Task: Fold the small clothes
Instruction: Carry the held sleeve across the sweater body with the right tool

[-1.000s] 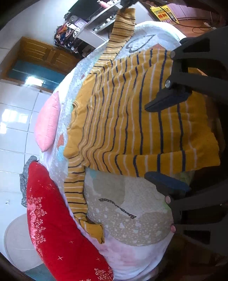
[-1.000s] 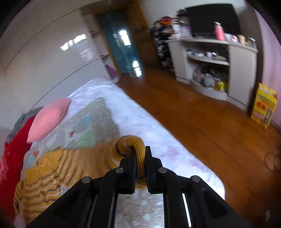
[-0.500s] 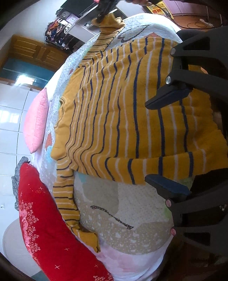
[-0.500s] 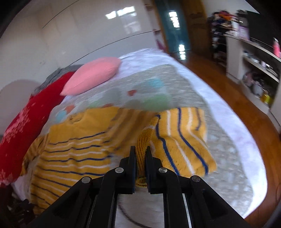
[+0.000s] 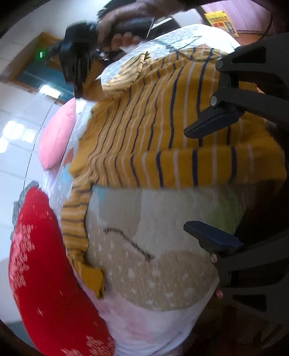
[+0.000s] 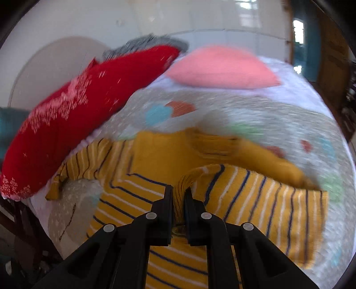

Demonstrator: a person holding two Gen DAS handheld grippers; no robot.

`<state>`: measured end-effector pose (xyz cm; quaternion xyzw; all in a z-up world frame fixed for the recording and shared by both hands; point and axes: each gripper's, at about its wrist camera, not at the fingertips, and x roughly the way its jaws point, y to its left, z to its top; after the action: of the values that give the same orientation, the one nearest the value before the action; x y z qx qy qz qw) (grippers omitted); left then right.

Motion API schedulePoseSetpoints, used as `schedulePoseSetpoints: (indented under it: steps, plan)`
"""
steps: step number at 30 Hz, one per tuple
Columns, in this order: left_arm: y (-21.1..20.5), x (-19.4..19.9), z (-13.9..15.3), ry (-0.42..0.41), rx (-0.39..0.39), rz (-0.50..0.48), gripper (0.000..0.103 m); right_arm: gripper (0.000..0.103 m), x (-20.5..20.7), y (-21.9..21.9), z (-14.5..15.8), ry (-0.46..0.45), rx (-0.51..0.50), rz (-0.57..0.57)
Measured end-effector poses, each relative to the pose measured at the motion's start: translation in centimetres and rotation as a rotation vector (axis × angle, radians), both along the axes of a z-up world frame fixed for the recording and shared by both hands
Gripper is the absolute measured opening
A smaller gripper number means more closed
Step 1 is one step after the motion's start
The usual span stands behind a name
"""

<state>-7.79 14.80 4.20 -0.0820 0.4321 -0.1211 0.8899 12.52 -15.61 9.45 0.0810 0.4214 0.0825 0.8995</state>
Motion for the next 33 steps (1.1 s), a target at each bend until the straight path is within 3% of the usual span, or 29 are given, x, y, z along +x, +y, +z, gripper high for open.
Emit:
schedulePoseSetpoints:
  steps: [5, 12, 15, 16, 17, 19, 23, 25, 30, 33]
  plan:
    - [3.0, 0.2, -0.8, 0.007, -0.014, 0.061, 0.076, 0.01, 6.1, 6.9, -3.2, 0.075, -0.082, 0.072]
    - [6.5, 0.4, -2.7, 0.051, -0.042, 0.139, 0.076, 0.01, 10.6, 11.6, -7.4, 0.164, -0.123, 0.103]
    - [7.4, 0.5, -3.2, 0.057, -0.055, 0.162, 0.076, 0.018, 11.5, 12.9, -7.9, 0.177, -0.126, 0.118]
    - [7.6, 0.5, -3.2, 0.058, -0.057, 0.166, 0.076, 0.028, 11.8, 13.2, -7.9, 0.182, -0.116, 0.131]
    - [7.7, 0.5, -3.3, 0.058, -0.059, 0.169, 0.076, 0.038, 12.0, 13.5, -7.8, 0.181, -0.095, 0.144]
    - [7.9, 0.5, -3.4, 0.063, -0.062, 0.174, 0.076, 0.049, 12.1, 13.8, -7.3, 0.182, -0.036, 0.163]
    - [8.3, 0.8, -4.0, 0.08, -0.074, 0.19, 0.076, 0.05, 11.9, 14.8, -6.2, 0.211, 0.192, 0.254]
    - [8.6, 0.9, -4.1, 0.087, -0.079, 0.196, 0.076, 0.05, 11.5, 15.6, -5.7, 0.214, 0.251, 0.293]
    - [9.2, 0.9, -4.3, 0.087, -0.074, 0.212, 0.076, 0.055, 10.3, 18.0, -5.1, 0.174, 0.111, 0.305]
    - [9.7, 0.9, -4.6, 0.094, -0.085, 0.227, 0.076, 0.055, 9.0, 20.6, -5.3, 0.168, 0.037, 0.383]
